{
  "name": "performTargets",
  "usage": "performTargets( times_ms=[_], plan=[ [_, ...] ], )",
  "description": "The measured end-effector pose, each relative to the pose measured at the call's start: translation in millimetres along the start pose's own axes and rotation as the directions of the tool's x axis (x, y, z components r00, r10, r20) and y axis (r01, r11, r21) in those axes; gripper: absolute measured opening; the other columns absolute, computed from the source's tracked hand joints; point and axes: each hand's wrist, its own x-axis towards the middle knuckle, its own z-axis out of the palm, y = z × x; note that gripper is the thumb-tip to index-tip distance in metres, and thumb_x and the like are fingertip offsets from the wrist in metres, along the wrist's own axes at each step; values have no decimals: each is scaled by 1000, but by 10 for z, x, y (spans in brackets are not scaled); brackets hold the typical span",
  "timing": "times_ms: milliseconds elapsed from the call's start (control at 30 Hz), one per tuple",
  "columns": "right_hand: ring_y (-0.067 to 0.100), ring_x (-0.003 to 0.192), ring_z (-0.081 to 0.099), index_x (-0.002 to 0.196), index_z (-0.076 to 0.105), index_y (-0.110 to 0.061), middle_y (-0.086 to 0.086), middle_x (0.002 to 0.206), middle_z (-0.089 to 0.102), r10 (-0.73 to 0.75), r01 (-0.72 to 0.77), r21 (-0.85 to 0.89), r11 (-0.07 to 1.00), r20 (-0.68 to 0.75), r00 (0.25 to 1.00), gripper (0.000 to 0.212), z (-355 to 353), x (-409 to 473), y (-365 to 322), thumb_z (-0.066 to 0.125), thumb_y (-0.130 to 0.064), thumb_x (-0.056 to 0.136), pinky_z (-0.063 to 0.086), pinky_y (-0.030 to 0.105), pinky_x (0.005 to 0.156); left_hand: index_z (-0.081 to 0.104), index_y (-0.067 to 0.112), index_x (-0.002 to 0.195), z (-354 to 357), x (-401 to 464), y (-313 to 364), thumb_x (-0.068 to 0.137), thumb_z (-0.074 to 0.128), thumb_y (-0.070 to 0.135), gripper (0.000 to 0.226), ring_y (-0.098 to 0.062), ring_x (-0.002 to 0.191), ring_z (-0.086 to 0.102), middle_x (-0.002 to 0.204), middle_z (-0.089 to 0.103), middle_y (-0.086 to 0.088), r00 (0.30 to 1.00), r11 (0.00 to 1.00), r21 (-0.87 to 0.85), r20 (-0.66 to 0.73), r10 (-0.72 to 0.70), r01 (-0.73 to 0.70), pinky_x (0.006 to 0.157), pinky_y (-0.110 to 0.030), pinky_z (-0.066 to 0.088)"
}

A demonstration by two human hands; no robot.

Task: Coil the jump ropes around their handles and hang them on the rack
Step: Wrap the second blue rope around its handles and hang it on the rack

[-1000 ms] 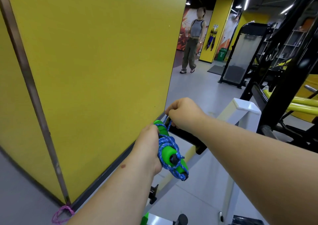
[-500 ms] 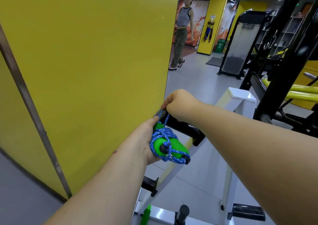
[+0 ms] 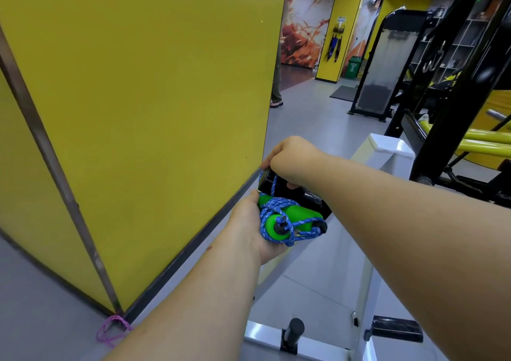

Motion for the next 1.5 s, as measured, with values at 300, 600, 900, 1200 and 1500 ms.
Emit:
performTargets(
  times_ms=[300, 600, 900, 1200, 1500],
  plan=[
    [18, 63, 46, 91, 55, -13, -1, 71, 45, 6, -4, -256, 967, 7, 1000, 6, 45, 38, 136, 61, -13, 91, 39, 20, 48, 69, 7, 99, 183, 199, -354, 102, 40, 29, 37, -27, 58, 72, 75, 76, -11, 997, 999, 6, -65, 48, -48, 51, -31, 59],
    [18, 54, 46, 66, 43, -9, 6, 66, 49, 51, -20, -641, 768, 31, 998, 32, -65, -287, 202, 62, -7, 92, 44, 31, 53, 51, 62, 95, 243, 540, -793, 87, 43, 68, 13, -37, 110, 65, 127, 58, -1, 926, 932, 269, -221, 305, -243, 85, -61, 58],
    [17, 55, 40, 65, 39, -10, 4, 66, 43, -35, 98, -801, 591, 96, 995, 34, -117, -385, 267, 63, -8, 89, 42, 31, 58, 61, 56, 96, -38, 306, -792, 88, 66, 59, 10, -24, 98, 71, 115, 68, -1, 859, 754, 485, -12, 512, -443, 73, -39, 59],
    [17, 46, 44, 72, 48, -8, 5, 55, 50, 11, 156, -793, 589, 201, 979, 20, -223, -377, 408, 54, -1, 90, 35, 26, 44, 50, 55, 99, -98, 278, -799, 95, 72, 34, 31, -2, 100, 66, 106, 68, 20, 774, 578, 594, 124, 621, -559, 79, -28, 50],
    [13, 49, 45, 86, 53, -10, 3, 61, 51, -6, 185, -851, 491, 209, 978, 13, -202, -422, 400, 63, -3, 89, 33, 24, 43, 33, 43, 154, -116, 249, -750, 85, 81, 42, 84, -15, 118, 58, 123, 58, 16, 776, 561, 628, 112, 621, -539, 104, -44, 51]
  ],
)
